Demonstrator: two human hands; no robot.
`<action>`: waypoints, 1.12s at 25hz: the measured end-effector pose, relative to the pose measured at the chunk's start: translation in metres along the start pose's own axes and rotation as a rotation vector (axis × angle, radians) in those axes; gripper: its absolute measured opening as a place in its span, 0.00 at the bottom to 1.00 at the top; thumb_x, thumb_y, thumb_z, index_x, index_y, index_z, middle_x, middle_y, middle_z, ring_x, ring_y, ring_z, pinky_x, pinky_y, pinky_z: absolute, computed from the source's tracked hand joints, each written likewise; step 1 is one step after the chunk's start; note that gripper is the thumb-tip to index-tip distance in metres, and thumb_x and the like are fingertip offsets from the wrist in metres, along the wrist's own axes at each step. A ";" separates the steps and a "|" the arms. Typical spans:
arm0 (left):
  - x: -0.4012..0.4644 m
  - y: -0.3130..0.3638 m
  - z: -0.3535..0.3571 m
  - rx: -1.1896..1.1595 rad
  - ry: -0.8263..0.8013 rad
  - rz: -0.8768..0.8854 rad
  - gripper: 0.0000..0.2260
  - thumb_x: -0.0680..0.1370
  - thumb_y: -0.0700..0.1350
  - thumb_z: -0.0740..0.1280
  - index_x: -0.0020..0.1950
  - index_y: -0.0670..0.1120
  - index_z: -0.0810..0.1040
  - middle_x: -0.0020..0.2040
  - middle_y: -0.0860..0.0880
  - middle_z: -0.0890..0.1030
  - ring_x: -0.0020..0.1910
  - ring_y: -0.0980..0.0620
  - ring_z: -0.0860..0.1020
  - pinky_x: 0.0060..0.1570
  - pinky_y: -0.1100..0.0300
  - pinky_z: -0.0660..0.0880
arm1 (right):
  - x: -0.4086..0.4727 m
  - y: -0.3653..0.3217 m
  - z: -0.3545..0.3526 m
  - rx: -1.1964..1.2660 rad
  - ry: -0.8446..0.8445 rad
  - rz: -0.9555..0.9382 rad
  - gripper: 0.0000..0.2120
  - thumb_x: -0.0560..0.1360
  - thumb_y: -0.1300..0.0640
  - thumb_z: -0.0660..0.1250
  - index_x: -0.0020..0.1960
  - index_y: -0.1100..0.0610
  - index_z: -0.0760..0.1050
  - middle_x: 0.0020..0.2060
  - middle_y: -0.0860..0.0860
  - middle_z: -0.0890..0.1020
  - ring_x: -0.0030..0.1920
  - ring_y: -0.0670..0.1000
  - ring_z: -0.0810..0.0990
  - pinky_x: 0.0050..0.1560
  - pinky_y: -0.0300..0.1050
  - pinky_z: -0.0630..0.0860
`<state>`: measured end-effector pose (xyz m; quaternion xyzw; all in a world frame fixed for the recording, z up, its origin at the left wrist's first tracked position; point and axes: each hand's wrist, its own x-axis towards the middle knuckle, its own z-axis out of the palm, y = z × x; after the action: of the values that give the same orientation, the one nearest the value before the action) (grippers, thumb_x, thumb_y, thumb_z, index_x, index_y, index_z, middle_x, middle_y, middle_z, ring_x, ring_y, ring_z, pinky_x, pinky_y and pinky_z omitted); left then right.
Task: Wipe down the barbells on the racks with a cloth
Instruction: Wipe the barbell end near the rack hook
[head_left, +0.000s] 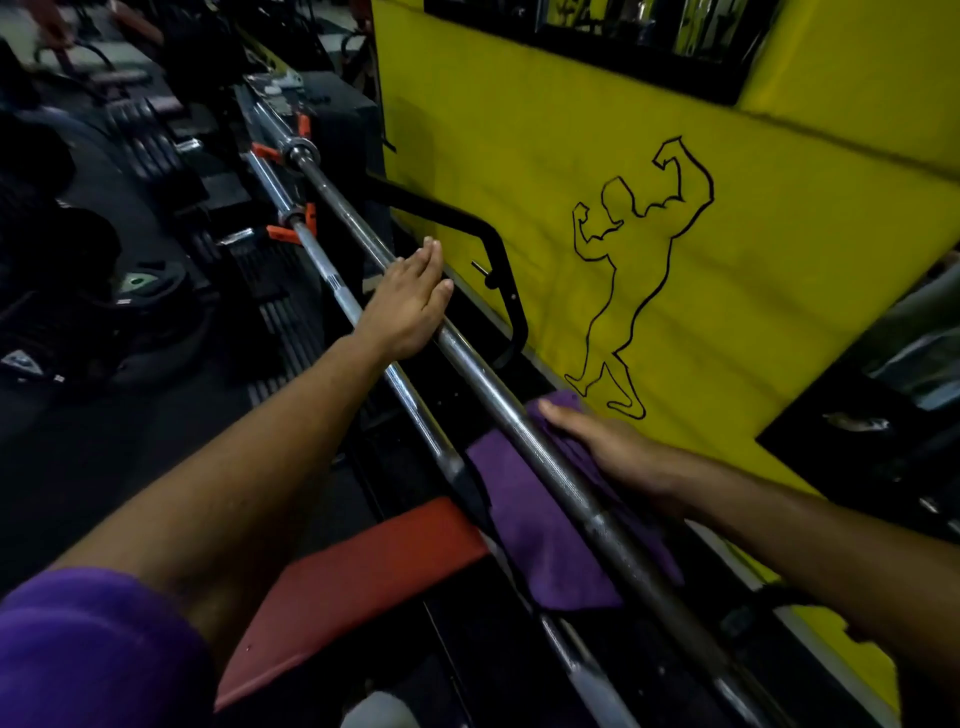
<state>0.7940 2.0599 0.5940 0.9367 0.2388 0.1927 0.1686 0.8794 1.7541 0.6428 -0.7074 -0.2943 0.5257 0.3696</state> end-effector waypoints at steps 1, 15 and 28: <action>0.000 0.000 -0.001 -0.016 -0.011 0.000 0.31 0.84 0.60 0.44 0.83 0.45 0.45 0.83 0.46 0.46 0.82 0.50 0.47 0.80 0.53 0.42 | -0.010 -0.005 -0.007 -0.134 0.001 -0.016 0.25 0.81 0.37 0.59 0.55 0.56 0.83 0.48 0.52 0.87 0.47 0.49 0.85 0.53 0.44 0.79; 0.041 -0.083 -0.024 -0.344 0.114 -0.128 0.27 0.86 0.57 0.50 0.81 0.45 0.59 0.82 0.46 0.56 0.82 0.49 0.51 0.80 0.49 0.48 | -0.016 -0.034 0.043 -1.183 0.139 -0.334 0.36 0.74 0.27 0.54 0.77 0.29 0.44 0.78 0.40 0.30 0.80 0.46 0.51 0.69 0.47 0.72; 0.098 -0.142 -0.013 -0.298 0.092 -0.096 0.31 0.84 0.60 0.45 0.83 0.44 0.51 0.83 0.45 0.46 0.81 0.49 0.36 0.76 0.52 0.35 | 0.112 -0.081 0.082 -1.380 0.583 -0.109 0.45 0.79 0.39 0.62 0.80 0.53 0.34 0.69 0.57 0.72 0.52 0.56 0.83 0.46 0.49 0.79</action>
<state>0.8134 2.2302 0.5747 0.8790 0.2595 0.2604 0.3038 0.8288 1.9065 0.6373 -0.8734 -0.4821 -0.0058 -0.0693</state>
